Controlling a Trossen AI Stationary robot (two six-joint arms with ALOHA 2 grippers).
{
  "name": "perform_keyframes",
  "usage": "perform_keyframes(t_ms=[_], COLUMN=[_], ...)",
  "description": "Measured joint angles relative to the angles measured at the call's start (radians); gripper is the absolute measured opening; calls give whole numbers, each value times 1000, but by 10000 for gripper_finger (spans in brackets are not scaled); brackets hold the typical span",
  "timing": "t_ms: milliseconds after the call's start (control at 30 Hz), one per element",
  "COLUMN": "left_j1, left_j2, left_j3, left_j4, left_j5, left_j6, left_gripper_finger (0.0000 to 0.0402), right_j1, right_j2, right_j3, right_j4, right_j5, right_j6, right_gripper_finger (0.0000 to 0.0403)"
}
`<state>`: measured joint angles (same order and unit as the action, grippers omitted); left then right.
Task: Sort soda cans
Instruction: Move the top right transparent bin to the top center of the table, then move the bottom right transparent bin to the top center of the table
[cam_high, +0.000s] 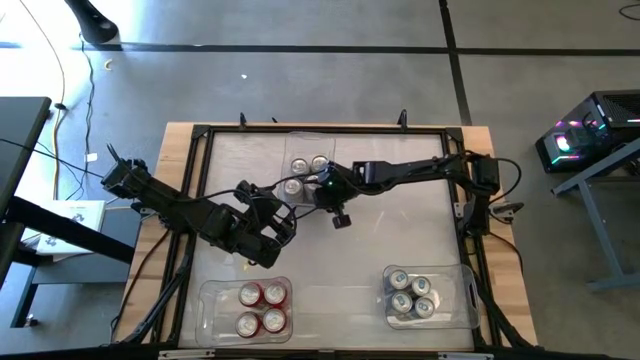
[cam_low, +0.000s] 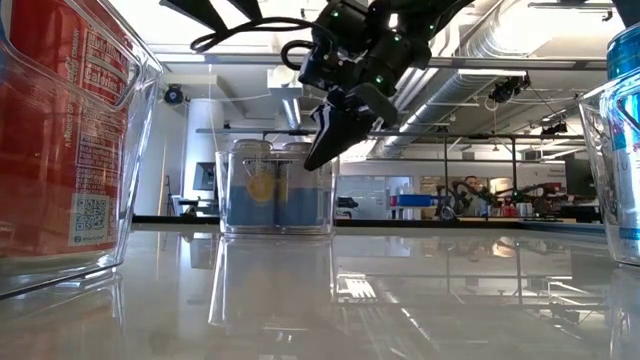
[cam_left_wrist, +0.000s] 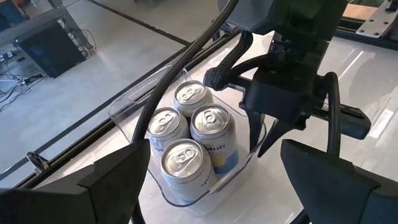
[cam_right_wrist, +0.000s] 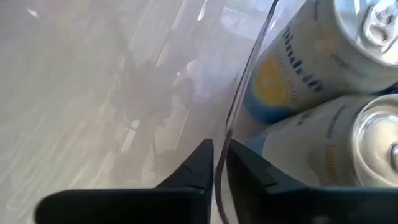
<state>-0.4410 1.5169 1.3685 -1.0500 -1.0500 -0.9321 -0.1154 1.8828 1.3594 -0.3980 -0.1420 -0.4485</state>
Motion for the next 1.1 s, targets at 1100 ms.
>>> perform_keyframes(t_ms=[1100], left_j1=[-22], left_j2=[48], left_j3=[0], left_j4=[0], left_j5=[-28], left_j6=[-6], left_gripper_finger=[355], right_j1=[764], right_j2=[-581], right_j3=[2], right_j4=[-538], right_j5=[226], right_j6=[811], right_gripper_finger=[178])
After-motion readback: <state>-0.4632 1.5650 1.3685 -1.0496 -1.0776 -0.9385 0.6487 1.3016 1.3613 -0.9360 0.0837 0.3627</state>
